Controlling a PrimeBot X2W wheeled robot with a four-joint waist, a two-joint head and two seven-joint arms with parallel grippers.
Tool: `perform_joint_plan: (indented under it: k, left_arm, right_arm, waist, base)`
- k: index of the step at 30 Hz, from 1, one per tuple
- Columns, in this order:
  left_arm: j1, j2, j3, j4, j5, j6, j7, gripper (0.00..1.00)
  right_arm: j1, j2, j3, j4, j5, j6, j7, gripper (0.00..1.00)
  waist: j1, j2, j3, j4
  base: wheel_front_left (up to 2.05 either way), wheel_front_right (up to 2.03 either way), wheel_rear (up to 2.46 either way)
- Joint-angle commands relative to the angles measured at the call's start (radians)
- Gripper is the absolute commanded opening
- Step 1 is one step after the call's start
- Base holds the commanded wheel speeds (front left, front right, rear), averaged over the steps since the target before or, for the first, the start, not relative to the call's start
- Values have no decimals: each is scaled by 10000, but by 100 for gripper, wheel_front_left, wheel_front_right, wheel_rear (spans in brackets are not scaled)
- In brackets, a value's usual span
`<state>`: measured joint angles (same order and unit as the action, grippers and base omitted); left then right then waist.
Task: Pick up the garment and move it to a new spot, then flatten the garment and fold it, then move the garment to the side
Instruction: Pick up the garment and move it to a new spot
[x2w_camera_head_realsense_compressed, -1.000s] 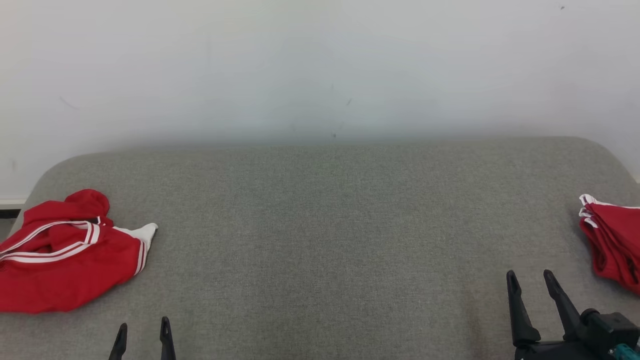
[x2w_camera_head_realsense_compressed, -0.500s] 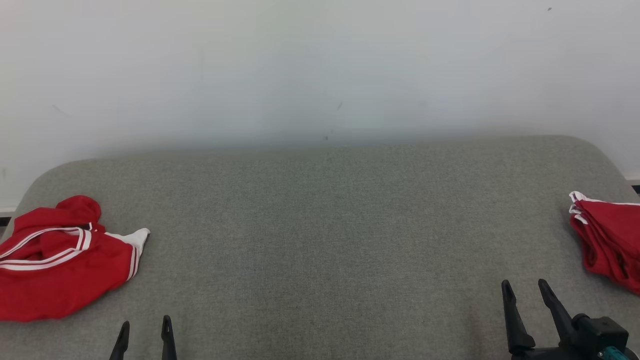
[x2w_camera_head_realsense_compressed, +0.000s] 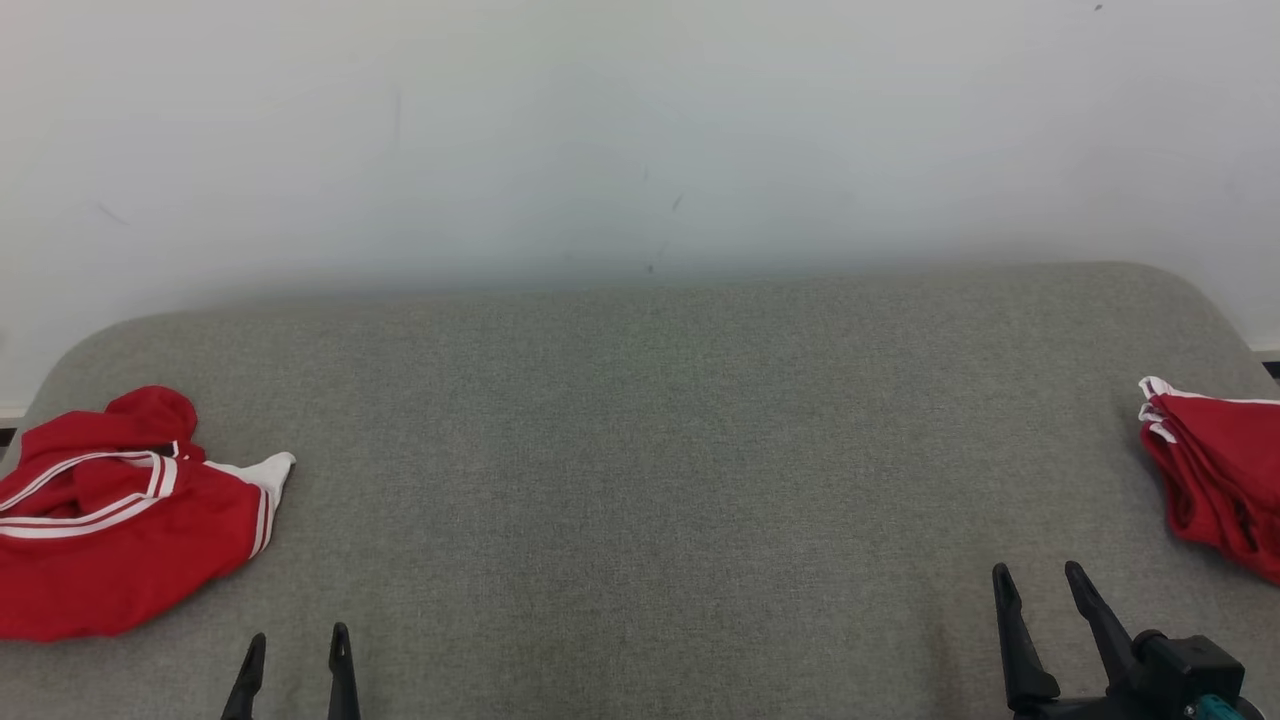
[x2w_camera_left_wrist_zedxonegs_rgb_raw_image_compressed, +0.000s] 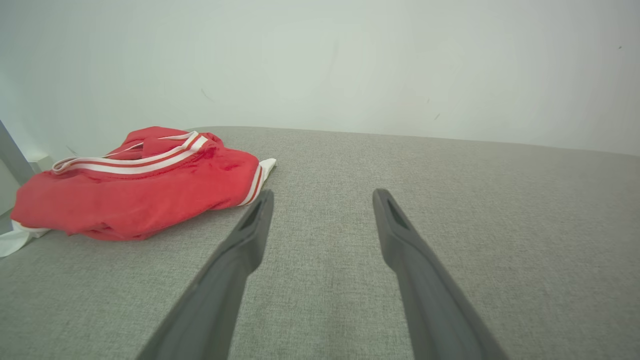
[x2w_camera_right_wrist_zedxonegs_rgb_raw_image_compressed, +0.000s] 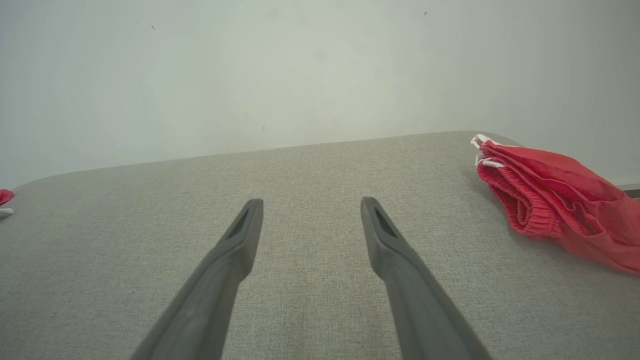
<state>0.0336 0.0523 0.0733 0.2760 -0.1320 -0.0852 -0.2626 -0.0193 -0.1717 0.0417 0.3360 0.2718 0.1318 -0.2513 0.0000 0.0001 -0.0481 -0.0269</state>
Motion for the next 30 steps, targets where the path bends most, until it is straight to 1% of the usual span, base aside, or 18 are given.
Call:
perform_joint_plan:
  k: [1, 7, 12, 20, 30]
  left_arm:
    - [-111, -23, 4, 25, 42, -10, -31, 100]
    - [-136, -23, 17, 8, 58, 16, -30, 100]
    - [-62, -23, 58, -32, -45, 66, -30, 100]
    - [187, -23, 229, -122, 58, 104, -30, 100]
    - [372, 42, 581, -116, 219, 65, -31, 100]
  right_arm:
    - [-24, 19, 16, 15, 89, -22, -47, 100]
    - [26, 5, 51, 22, 90, -22, -52, 100]
    - [104, -68, 96, 37, 98, -22, -55, 100]
    - [163, -103, 238, 54, 92, -22, -23, 100]
    - [214, 80, 597, 181, -26, -22, -16, 100]
  waist:
    - [0, -1, 14, 25]
    - [0, -1, 28, 253]
    - [0, -1, 4, 722]
    - [0, -1, -95, 1946]
    - [0, -1, -230, 3585]
  base:
    - [0, 0, 0]
    - [0, 0, 0]
    - [0, 0, 0]
    - [0, 0, 0]
    - [0, 0, 0]
